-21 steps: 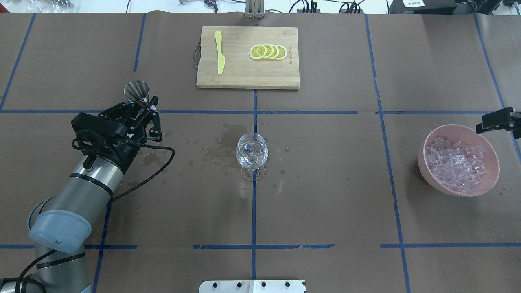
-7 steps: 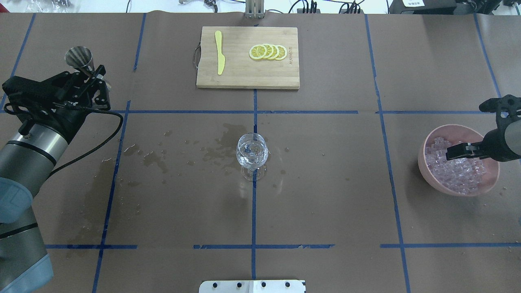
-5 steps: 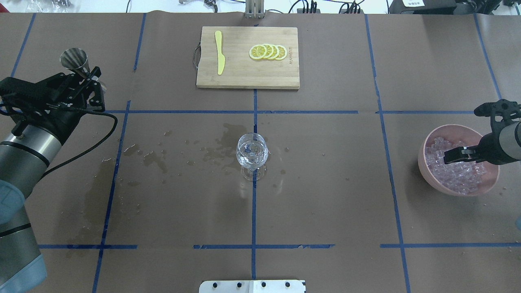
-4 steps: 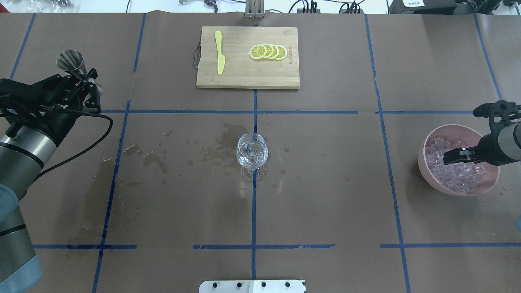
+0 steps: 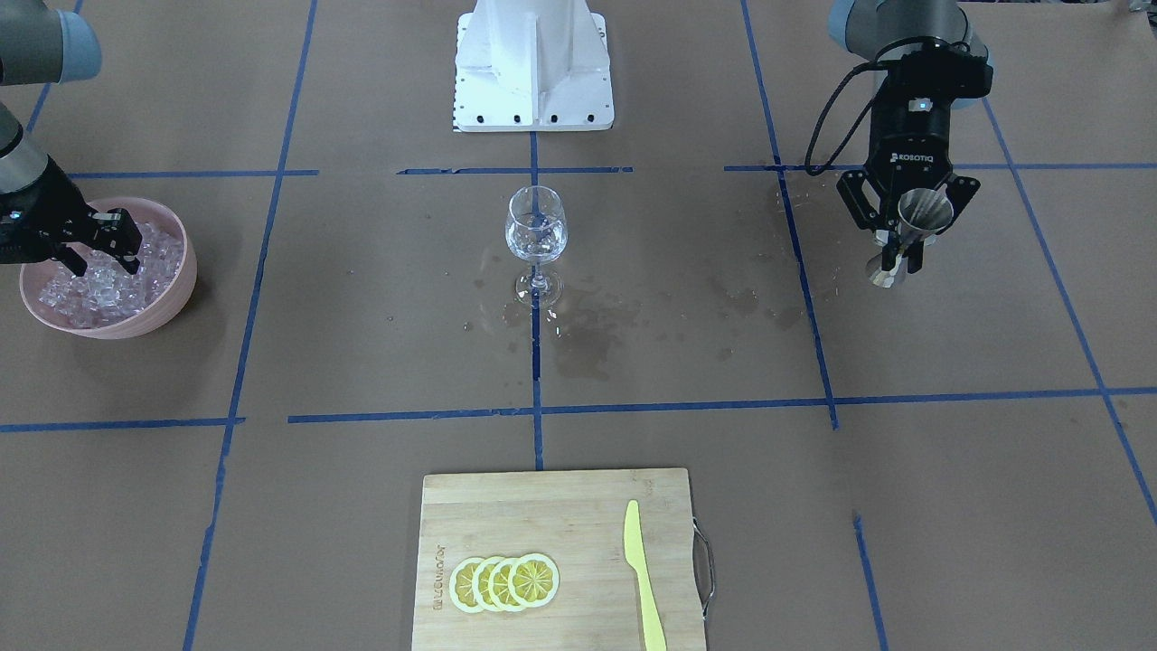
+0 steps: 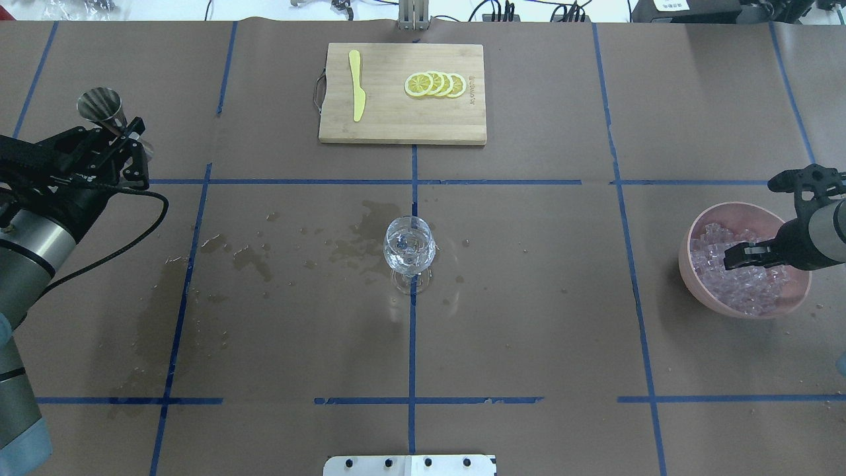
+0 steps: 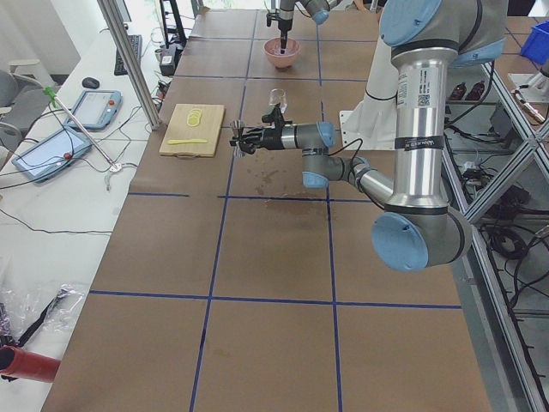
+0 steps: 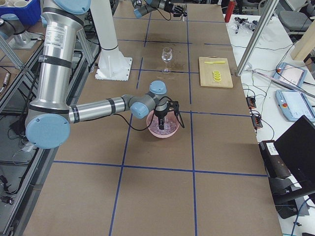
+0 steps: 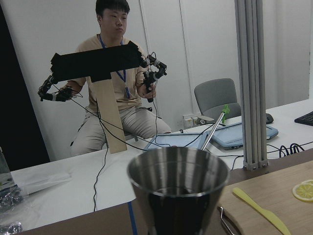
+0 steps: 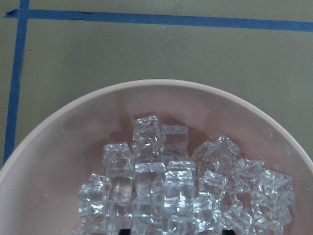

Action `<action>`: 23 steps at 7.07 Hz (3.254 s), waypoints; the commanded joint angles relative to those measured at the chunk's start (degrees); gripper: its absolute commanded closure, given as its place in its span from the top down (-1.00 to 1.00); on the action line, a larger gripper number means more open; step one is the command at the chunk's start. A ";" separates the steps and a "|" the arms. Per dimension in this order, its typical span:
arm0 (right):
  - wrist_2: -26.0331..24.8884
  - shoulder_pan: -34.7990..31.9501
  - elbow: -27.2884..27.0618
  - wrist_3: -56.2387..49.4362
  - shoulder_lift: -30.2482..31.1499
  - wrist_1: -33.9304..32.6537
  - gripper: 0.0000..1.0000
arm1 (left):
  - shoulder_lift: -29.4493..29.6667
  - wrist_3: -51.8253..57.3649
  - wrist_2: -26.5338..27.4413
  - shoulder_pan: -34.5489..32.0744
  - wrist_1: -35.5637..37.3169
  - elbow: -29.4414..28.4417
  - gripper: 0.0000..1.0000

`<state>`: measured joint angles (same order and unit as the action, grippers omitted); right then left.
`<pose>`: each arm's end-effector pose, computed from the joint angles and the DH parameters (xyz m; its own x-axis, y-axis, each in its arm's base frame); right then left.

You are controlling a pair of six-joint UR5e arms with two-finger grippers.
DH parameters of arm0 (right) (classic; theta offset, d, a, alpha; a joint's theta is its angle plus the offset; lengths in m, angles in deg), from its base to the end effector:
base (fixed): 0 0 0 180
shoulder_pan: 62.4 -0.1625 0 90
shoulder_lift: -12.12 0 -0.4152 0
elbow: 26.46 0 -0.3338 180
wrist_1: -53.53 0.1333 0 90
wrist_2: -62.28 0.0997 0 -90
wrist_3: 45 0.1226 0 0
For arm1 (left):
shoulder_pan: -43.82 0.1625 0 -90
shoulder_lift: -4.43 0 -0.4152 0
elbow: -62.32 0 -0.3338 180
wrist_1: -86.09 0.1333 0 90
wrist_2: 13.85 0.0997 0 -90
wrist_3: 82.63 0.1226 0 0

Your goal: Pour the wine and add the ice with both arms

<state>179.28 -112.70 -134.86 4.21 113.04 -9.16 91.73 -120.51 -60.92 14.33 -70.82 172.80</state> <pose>-0.1935 -0.3547 0.5596 0.7369 -0.0236 0.6756 -0.0510 0.9946 0.0905 0.2388 -0.3841 0.3843 0.7999 0.2116 -0.5616 0.5202 0.2223 0.8246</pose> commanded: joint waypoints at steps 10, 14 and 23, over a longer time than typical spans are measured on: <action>1.30 -0.59 -2.67 -0.34 0.42 -0.16 -1.00 | -0.90 0.08 -1.35 -0.83 -0.94 -0.01 -1.00; 6.29 -6.20 -7.00 -0.25 0.61 -0.16 -1.00 | -1.60 -0.09 -1.18 -0.83 -0.85 -1.32 -1.00; 7.81 -6.92 -11.75 9.94 -5.81 -0.24 -1.00 | -3.10 -21.08 6.79 5.21 -0.76 -10.90 -1.00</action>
<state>186.85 -119.62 -146.48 12.57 108.48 -9.33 88.67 -138.67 -56.06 17.25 -71.61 162.89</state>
